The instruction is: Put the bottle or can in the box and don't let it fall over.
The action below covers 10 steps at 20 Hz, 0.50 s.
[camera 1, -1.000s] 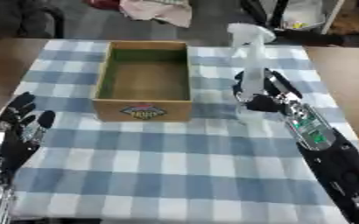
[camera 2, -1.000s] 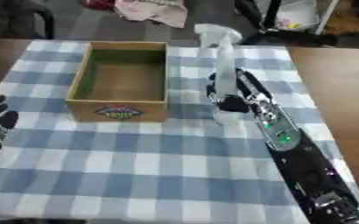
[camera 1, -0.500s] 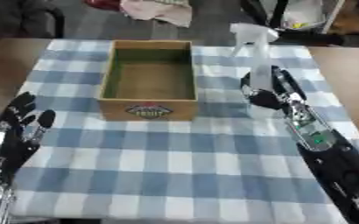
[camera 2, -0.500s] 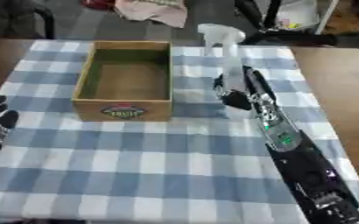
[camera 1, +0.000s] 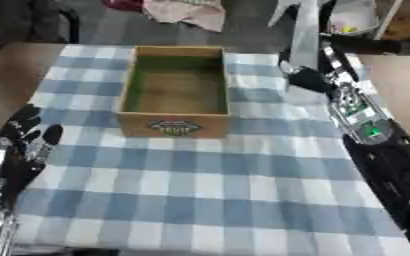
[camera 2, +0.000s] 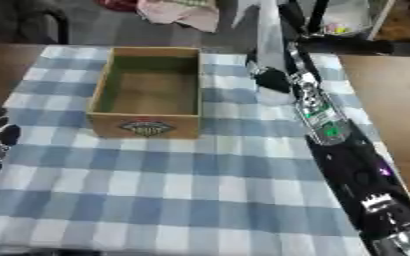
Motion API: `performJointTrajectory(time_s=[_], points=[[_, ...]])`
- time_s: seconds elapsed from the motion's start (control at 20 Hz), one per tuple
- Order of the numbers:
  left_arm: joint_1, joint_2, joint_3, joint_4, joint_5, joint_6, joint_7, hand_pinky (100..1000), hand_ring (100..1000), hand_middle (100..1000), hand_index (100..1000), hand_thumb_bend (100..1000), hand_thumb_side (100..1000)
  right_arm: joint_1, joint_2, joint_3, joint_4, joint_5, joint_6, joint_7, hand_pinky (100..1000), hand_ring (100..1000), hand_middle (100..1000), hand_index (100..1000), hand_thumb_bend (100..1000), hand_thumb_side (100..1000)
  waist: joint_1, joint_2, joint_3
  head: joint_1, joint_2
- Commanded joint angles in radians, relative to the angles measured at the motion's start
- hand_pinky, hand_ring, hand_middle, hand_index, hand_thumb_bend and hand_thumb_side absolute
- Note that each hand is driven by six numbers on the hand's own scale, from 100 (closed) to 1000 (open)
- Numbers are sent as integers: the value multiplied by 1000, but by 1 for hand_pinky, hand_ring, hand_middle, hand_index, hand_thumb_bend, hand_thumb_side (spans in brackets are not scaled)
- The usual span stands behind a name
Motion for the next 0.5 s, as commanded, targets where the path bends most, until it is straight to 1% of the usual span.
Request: performJointTrajectory(time_s=[0.05,0.3,0.5], points=[[-21,4,-8,-25,9,-5,-11,936,942,888,959,604,642,-71,-15,-18,3,-17,9,-12,881,536,228,362,100,100,4,-6,18,-25,-18],[-42,0,-25,-29,13,-8,-27,935,942,888,959,605,641,-162,36,-24,47,-6,10,-19,881,540,233,384,100,100,3,8,83,-71,-36],[-54,-4,-32,-31,16,-10,-36,935,942,888,959,606,641,-189,91,-13,78,39,0,-6,882,543,241,411,100,100,3,18,118,-89,-47]])
